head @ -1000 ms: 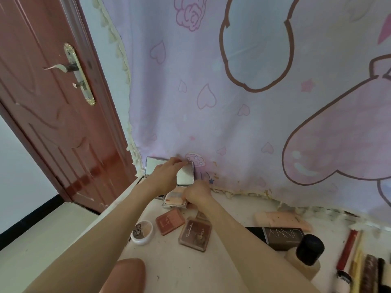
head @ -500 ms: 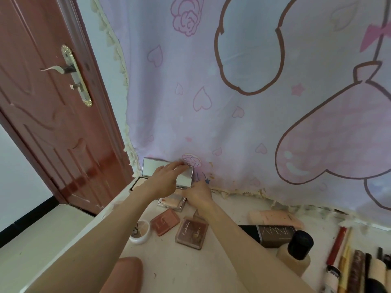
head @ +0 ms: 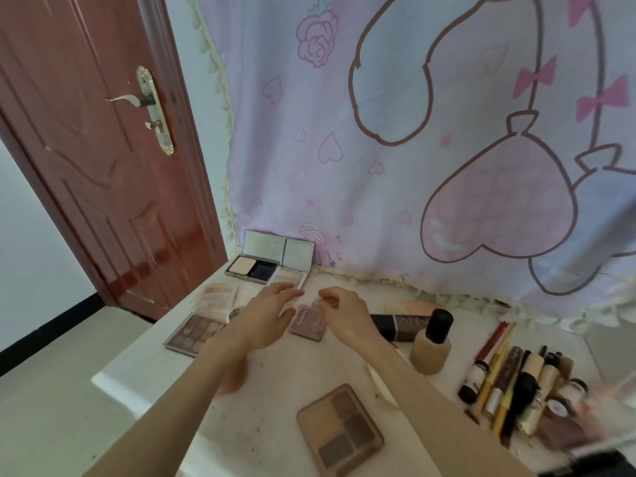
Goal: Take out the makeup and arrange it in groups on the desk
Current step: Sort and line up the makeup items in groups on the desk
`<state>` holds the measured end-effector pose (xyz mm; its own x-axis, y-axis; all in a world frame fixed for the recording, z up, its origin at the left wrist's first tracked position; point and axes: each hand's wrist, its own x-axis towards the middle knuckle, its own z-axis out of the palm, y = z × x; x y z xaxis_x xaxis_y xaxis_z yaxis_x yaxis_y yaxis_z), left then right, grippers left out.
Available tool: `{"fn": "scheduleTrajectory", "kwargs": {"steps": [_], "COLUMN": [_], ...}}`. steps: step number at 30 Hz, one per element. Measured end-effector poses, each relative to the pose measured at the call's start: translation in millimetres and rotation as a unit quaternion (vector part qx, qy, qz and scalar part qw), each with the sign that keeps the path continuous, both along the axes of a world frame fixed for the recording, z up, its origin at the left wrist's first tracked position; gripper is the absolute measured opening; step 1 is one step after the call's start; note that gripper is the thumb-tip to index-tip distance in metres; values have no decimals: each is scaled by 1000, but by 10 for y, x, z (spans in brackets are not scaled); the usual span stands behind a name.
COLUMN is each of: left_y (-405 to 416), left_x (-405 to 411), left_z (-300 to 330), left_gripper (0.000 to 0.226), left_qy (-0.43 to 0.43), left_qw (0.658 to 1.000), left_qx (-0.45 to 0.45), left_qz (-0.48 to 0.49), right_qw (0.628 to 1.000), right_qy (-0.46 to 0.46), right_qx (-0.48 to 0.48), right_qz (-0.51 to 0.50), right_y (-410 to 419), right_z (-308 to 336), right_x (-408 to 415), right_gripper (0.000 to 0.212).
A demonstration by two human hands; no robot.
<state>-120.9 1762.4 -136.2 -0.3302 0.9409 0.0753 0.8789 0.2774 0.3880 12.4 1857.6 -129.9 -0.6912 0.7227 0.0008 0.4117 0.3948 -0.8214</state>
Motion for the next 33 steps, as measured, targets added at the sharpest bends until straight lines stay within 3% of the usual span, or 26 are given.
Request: {"fn": "scheduleTrajectory", "kwargs": {"steps": [6,10,13,15,16,21,25,28,33], "left_y": [-605,-844,-935,-967,-974,-931,-906,-894,-875], "left_x": [574,887,1099,1207,1237,1245,1271,1334,1364], "left_z": [-28,-118,-273,-330,-352,-398,-360,-307,-226], "left_gripper": [38,43,81,107,109,102,93,61,47], "left_qy": [22,-45,-27,15,18,-88,-187,-239,-272], "left_qw": [999,998,993,993,994,996,977,961,952], "left_qx": [-24,-34,-104,-107,-94,0,63,91,83], "left_qz": [-9,-21,-44,-53,-51,1,82,108,112], "right_qw": [997,989,986,987,987,990,991,977,971], "right_qy": [-40,-58,-23,-2,6,43,134,195,212], "right_qx": [29,111,146,150,151,133,-3,-84,-101], "right_qz": [54,84,73,56,50,36,0,23,54], "right_y": [-552,-782,-824,-806,-793,-783,-781,-748,-714], "right_z": [-222,-522,-642,-662,-671,-691,-599,-587,-579], "right_x": [759,1153,1230,1220,1216,1223,1276,1311,1331], "right_gripper": [36,39,37,36,35,32,30,40,60]}}
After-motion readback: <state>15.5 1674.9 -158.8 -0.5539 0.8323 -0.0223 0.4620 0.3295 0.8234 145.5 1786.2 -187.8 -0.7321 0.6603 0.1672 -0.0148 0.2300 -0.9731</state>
